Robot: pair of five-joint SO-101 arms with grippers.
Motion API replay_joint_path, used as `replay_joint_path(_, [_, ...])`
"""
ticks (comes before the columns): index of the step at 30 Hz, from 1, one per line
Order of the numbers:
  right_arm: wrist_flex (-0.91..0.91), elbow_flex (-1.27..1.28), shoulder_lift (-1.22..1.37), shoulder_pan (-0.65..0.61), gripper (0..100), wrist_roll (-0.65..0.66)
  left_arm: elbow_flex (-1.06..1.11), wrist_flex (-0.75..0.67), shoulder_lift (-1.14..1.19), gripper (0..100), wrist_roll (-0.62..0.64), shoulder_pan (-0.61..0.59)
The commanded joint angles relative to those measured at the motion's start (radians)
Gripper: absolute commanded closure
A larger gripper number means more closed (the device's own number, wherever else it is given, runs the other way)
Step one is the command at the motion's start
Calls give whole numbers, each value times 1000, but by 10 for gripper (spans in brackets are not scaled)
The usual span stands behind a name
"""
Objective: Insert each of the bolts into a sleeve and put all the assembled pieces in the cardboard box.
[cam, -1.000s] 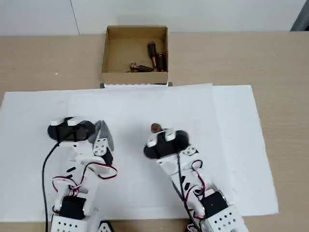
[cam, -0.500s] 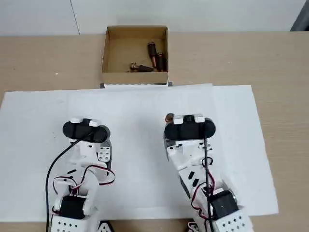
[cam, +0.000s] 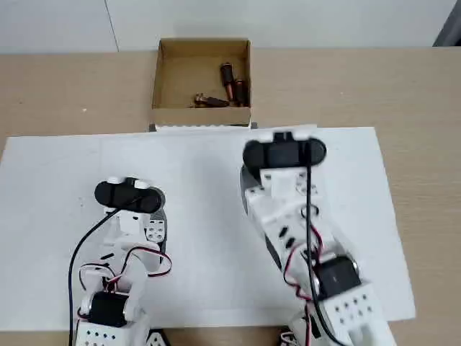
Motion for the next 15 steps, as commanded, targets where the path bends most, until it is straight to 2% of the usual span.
replay_joint_path(1, [-101,-146,148,2,995,-5,-4,6,-9,994,0,-12])
replay_joint_path(5, [-176,-250,338,2,995,-5,-4,6,-9,994,6,-28])
replay_joint_path(11, [-236,-437,579,1,995,-5,-4,6,-9,994,201,-158])
replay_joint_path(15, [-232,-571,702,1,995,-5,-4,6,-9,994,149,-107])
